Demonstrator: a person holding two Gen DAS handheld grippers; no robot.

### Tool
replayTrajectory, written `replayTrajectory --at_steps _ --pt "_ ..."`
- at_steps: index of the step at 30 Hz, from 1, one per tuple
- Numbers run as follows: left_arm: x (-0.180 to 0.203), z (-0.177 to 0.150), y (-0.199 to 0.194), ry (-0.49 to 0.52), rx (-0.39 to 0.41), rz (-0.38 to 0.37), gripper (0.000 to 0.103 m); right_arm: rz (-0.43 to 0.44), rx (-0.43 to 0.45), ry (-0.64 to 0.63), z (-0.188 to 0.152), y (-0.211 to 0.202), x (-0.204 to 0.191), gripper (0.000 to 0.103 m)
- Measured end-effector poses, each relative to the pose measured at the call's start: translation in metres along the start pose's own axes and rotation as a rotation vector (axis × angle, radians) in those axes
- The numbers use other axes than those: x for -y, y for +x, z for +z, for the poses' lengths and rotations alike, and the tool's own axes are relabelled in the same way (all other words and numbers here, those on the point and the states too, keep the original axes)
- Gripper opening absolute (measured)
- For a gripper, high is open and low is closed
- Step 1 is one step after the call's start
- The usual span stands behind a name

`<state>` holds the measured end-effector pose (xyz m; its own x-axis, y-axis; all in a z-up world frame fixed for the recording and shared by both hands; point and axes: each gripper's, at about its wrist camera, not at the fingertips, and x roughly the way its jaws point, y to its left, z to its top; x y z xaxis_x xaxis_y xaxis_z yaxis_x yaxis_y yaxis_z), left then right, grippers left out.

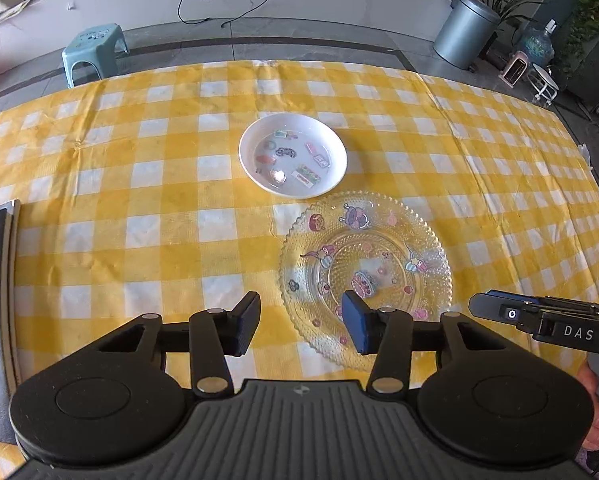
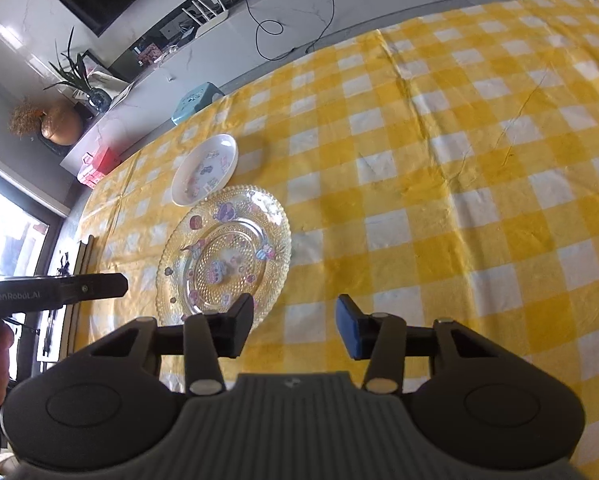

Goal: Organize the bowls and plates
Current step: 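Grasp the rim of the clear glass sticker plate with the left gripper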

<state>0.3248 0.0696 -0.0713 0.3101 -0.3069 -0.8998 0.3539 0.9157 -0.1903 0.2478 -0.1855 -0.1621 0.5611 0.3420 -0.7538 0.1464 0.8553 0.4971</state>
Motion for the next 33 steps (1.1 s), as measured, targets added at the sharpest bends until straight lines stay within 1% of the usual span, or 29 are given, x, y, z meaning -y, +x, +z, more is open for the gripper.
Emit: replayTrajectory --at_steps 4,7,9,11,13,18,21,22,26,30,33 --pt "-0.007 0.004 0.017 -0.014 -0.007 -0.040 0.050 0.023 -0.017 0.030 0.008 0.014 0.002 0.039" --pt "-0.015 0.006 0.027 -0.037 -0.015 -0.062 0.047 0.029 -0.027 0.048 0.012 0.023 0.004 0.037" --pt "-0.020 0.006 0.032 -0.051 -0.018 -0.067 0.043 0.048 -0.034 0.060 0.013 0.027 0.005 0.034" --pt "-0.024 0.006 0.034 -0.063 -0.021 -0.076 0.040 0.068 -0.046 0.069 0.012 0.031 0.005 0.028" --pt "-0.027 0.006 0.036 -0.075 -0.024 -0.084 0.037 0.070 -0.046 0.063 0.012 0.034 0.002 0.025" --pt "-0.030 0.003 0.041 -0.098 -0.022 -0.106 0.029 0.072 -0.035 0.062 0.010 0.038 -0.001 0.023" --pt "-0.030 0.005 0.041 -0.102 -0.023 -0.113 0.018 0.061 -0.029 0.054 0.010 0.040 -0.003 0.015" --pt "-0.030 0.006 0.042 -0.105 -0.028 -0.116 0.017 0.057 -0.027 0.052 0.010 0.040 -0.003 0.011" --pt "-0.027 0.009 0.042 -0.105 -0.030 -0.093 0.016 0.053 -0.020 0.057 0.008 0.039 -0.002 0.007" --pt "-0.019 0.008 0.038 -0.085 -0.031 -0.079 0.016 0.046 -0.025 0.057 0.006 0.035 0.000 0.007" --pt "-0.012 0.008 0.031 -0.072 -0.038 -0.081 0.015 0.057 -0.035 0.084 0.003 0.030 0.007 0.007"
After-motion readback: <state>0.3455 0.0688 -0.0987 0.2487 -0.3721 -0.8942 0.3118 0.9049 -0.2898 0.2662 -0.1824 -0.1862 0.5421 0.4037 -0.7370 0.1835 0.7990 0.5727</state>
